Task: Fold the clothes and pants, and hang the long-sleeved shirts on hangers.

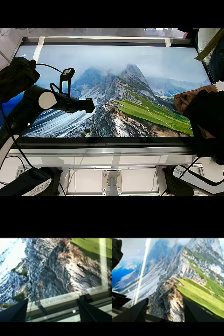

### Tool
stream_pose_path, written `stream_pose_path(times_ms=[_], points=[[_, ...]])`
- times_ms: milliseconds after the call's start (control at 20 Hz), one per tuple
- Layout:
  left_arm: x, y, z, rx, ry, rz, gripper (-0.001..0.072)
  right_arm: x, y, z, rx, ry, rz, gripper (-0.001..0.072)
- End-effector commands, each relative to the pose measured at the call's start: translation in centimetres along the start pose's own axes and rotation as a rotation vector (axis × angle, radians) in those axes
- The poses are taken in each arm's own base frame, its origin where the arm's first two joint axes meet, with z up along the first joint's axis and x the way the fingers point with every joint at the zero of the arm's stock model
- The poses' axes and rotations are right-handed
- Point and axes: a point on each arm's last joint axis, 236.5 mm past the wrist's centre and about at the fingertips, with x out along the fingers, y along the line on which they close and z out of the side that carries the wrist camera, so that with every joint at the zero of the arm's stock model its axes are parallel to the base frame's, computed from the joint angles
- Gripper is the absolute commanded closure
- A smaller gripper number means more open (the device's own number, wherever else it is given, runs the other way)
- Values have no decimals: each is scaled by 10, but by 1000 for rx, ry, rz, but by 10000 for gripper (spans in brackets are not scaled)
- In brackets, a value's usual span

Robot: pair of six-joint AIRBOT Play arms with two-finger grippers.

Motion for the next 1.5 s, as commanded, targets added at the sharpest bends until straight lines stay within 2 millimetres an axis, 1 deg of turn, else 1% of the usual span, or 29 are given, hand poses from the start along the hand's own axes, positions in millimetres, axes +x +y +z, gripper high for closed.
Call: stream_pose_path(times_ms=[0, 450, 550, 600, 650, 700, 750, 800, 850, 900, 950, 1000, 1050, 1150, 1200, 1250, 1300, 1400, 1450], points=[[0, 0, 0, 1, -1, 0, 9, 4, 3, -3, -9, 15, -4, 242], [0, 0, 0, 1, -1, 0, 9, 1, 4, -4, -15, 9, -12, 242], [4, 5, 18, 18, -66, 19, 6, 1, 3, -3, -14, 9, -18, 242], [7, 19, 25, 48, -90, 78, -7, 1, 1, -4, -12, 10, -26, 242], [8, 43, 33, 100, -106, 181, -7, 1, -1, -4, -9, 10, -34, 242], [5, 72, 43, 142, -127, 292, -7, 1, -3, -4, -7, 10, -43, 242], [-7, 108, 58, 148, -166, 421, -7, 1, -5, -4, -5, 10, -50, 242], [-26, 146, 73, 104, -218, 546, -7, 1, -8, -4, -2, 10, -63, 242], [-51, 191, 84, 28, -271, 668, -6, 1, -11, -4, 2, 10, -78, 242], [-75, 233, 89, -84, -318, 745, -4, 1, -15, -4, 6, 10, -92, 242], [-98, 278, 88, -227, -368, 783, -3, 0, -19, -4, 10, 10, -110, 243], [-117, 318, 81, -370, -419, 795, -3, 0, -23, -4, 15, 10, -126, 243], [-135, 360, 69, -531, -475, 785, -3, -1, -26, -4, 18, 10, -140, 243], [-164, 426, 40, -852, -607, 713, -3, -1, -29, -4, 22, 11, -154, 243], [-171, 451, 27, -968, -660, 665, -2, -1, -29, -4, 22, 11, -154, 243], [-174, 471, 17, -1046, -696, 611, -2, -1, -29, -4, 22, 11, -153, 243], [-172, 486, 11, -1089, -715, 563, -2, -1, -29, -4, 23, 10, -153, 243], [-155, 510, 5, -1157, -739, 462, -2, -1, -29, -4, 23, 10, -153, 243], [-140, 519, 3, -1169, -728, 422, -2, -1, -29, -4, 25, 10, -153, 243]])
